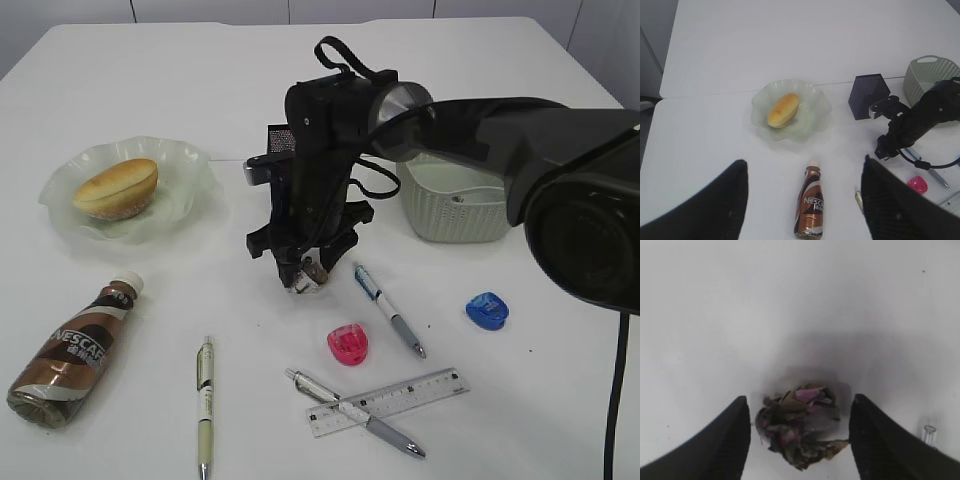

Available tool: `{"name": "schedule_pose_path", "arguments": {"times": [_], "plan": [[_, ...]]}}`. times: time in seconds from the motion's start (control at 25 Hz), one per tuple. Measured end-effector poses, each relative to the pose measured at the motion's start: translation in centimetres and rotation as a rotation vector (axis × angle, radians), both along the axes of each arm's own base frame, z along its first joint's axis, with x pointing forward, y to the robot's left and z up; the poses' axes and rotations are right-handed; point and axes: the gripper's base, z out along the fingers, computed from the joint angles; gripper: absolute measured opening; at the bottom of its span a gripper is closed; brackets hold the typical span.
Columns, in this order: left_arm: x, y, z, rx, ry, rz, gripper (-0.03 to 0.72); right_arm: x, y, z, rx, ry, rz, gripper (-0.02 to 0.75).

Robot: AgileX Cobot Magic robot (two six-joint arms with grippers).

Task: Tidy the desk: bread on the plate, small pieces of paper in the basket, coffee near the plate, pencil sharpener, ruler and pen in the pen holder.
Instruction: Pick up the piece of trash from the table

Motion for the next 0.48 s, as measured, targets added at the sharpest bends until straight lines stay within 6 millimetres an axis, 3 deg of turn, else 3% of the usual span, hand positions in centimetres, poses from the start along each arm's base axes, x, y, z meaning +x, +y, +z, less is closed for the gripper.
{"name": "schedule_pose_path", "arguments": {"times": [0.48], "plan": [[-0.01, 0.00, -0.01, 0.000, 0.002, 0.000, 0.513, -0.10, -0.08, -0.75, -0.017, 0.025, 0.002, 0.213]]}}
